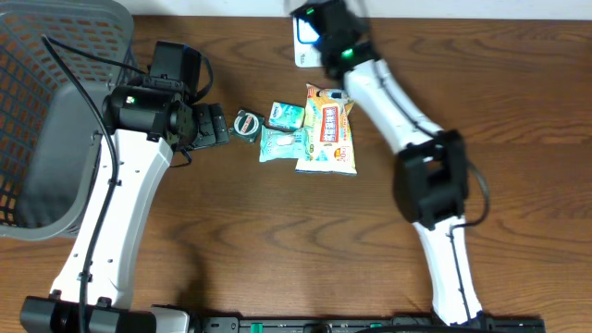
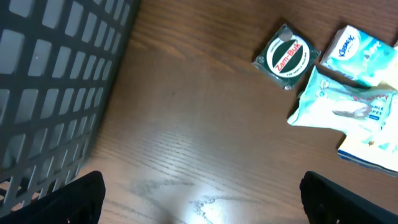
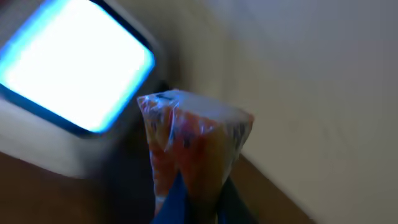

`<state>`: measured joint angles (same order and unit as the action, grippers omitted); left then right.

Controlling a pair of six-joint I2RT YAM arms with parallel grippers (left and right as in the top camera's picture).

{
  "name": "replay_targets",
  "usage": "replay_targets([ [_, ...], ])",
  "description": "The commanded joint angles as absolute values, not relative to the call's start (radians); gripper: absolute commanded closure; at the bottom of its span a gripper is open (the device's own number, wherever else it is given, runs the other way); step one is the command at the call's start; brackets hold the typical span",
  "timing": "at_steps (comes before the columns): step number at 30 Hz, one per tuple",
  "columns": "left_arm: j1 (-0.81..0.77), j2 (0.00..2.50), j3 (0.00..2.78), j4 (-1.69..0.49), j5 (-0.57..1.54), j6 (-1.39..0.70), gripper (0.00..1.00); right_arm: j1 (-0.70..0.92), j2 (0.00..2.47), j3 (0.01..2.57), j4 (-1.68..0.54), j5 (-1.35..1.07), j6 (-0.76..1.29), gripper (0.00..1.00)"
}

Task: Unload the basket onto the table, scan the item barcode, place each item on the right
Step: 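Swing the orange box to the far right and release it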

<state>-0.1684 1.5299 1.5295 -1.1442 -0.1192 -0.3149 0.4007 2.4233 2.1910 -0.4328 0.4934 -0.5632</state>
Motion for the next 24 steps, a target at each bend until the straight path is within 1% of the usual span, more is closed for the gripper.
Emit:
replay_targets([
  [1, -0.167, 1.528, 1.529, -1.147, -0.136, -0.32, 0.01, 0.247, 2.296, 2.212, -0.562, 0.532, -0.284, 0.99],
  [4, -0.167, 1.528, 1.529, -1.147, -0.136, -0.32, 0.02, 0.137, 2.278, 2.212, -0.715, 0.48, -0.101, 0.99],
  [8, -0.167, 1.528, 1.529, -1.147, -0.136, -0.32, 0.02, -0.001, 2.278, 2.212, -0.881, 0.464, 0.024, 0.99],
  [11, -0.167, 1.528, 1.529, -1.147, -0.136, -0.32, 0.01, -0.1, 2.278, 2.211, -0.952, 0.465, 0.075, 0.99],
  [13, -0.167, 1.528, 1.529, -1.147, -0.136, -0.32, 0.02, -0.152, 2.278, 2.211, -0.983, 0.465, 0.075, 0.99],
  [14, -0.167, 1.528, 1.529, -1.147, -0.136, -0.32, 0.01, -0.172, 2.278, 2.211, -0.993, 0.465, 0.075, 0.96],
  [15, -0.167, 1.528, 1.529, -1.147, -0.136, -0.32, 0.01, -0.194, 2.278, 2.211, -1.004, 0.465, 0.076, 0.96],
  [16, -0.167, 1.528, 1.529, -1.147, -0.136, -0.32, 0.01, -0.227, 2.278, 2.211, -1.018, 0.465, 0.083, 0.88],
  [17, -0.167, 1.528, 1.529, -1.147, -0.136, -0.32, 0.01, -0.242, 2.278, 2.211, -1.025, 0.467, 0.082, 0.76],
  [18, -0.167, 1.528, 1.529, -1.147, -0.136, -0.32, 0.01, -0.253, 2.278, 2.211, -1.03, 0.473, 0.082, 0.71],
  [19, -0.167, 1.528, 1.529, -1.147, -0.136, -0.32, 0.01, -0.266, 2.278, 2.211, -1.033, 0.482, 0.082, 0.69],
  [20, -0.167, 1.528, 1.529, -1.147, -0.136, -0.32, 0.01, -0.279, 2.278, 2.211, -1.038, 0.493, 0.082, 0.64],
  [22, -0.167, 1.528, 1.529, -1.147, -0.136, -0.32, 0.01, -0.298, 2.278, 2.211, -1.054, 0.507, 0.082, 0.46],
  [24, -0.167, 1.528, 1.529, -1.147, -0.136, -0.32, 0.01, -0.303, 2.278, 2.211, -1.065, 0.506, 0.082, 0.37],
])
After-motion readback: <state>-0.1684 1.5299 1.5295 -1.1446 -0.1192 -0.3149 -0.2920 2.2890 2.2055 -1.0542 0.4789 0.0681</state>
